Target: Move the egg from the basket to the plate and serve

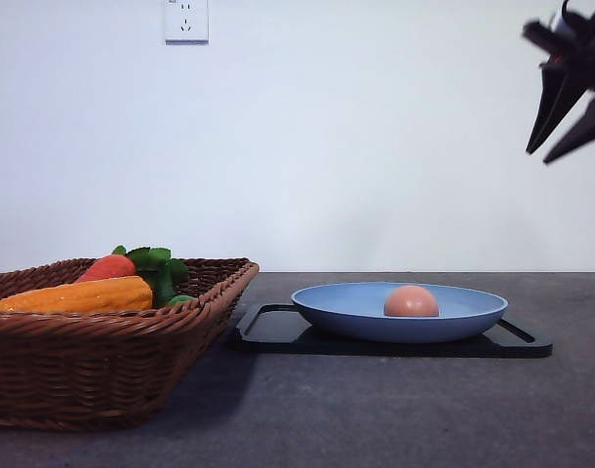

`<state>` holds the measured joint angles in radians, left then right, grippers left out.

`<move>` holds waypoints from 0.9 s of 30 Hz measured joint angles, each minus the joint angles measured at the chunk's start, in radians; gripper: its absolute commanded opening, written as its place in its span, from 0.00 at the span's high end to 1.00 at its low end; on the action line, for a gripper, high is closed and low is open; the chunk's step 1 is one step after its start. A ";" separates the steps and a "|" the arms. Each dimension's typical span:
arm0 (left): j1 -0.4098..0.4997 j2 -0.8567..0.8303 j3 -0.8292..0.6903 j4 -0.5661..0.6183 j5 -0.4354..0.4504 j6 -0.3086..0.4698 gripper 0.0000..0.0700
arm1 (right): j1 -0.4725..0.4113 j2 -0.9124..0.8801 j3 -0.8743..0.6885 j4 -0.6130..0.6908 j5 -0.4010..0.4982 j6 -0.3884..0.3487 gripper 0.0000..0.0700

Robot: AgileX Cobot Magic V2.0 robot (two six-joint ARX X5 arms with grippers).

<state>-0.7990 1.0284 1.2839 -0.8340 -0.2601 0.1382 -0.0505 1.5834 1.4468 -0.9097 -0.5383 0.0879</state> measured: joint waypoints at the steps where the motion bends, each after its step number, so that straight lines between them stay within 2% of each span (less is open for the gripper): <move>1: 0.021 0.021 0.000 0.000 0.000 0.001 1.00 | 0.019 -0.020 -0.014 -0.001 0.021 -0.008 1.00; 6: 0.160 0.119 -0.008 -0.016 0.001 -0.004 1.00 | 0.146 -0.122 -0.131 0.006 0.149 -0.027 1.00; 9: 0.249 0.127 -0.066 0.012 0.016 -0.023 1.00 | 0.227 -0.204 -0.242 0.049 0.244 -0.032 1.00; 15: 0.396 0.022 -0.272 0.167 0.107 -0.079 1.00 | 0.374 -0.425 -0.490 0.237 0.435 -0.034 1.00; 18: 0.411 -0.082 -0.403 0.278 0.152 -0.117 1.00 | 0.433 -0.542 -0.620 0.371 0.505 -0.035 1.00; 23: 0.409 -0.274 -0.627 0.469 0.160 -0.176 1.00 | 0.498 -0.726 -0.836 0.627 0.523 -0.028 1.00; 27: 0.392 -0.448 -0.780 0.575 0.160 -0.234 1.00 | 0.520 -0.838 -0.996 0.784 0.541 -0.023 1.00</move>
<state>-0.4066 0.5802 0.5035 -0.2592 -0.1003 -0.0962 0.4695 0.7454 0.4506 -0.1253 0.0031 0.0647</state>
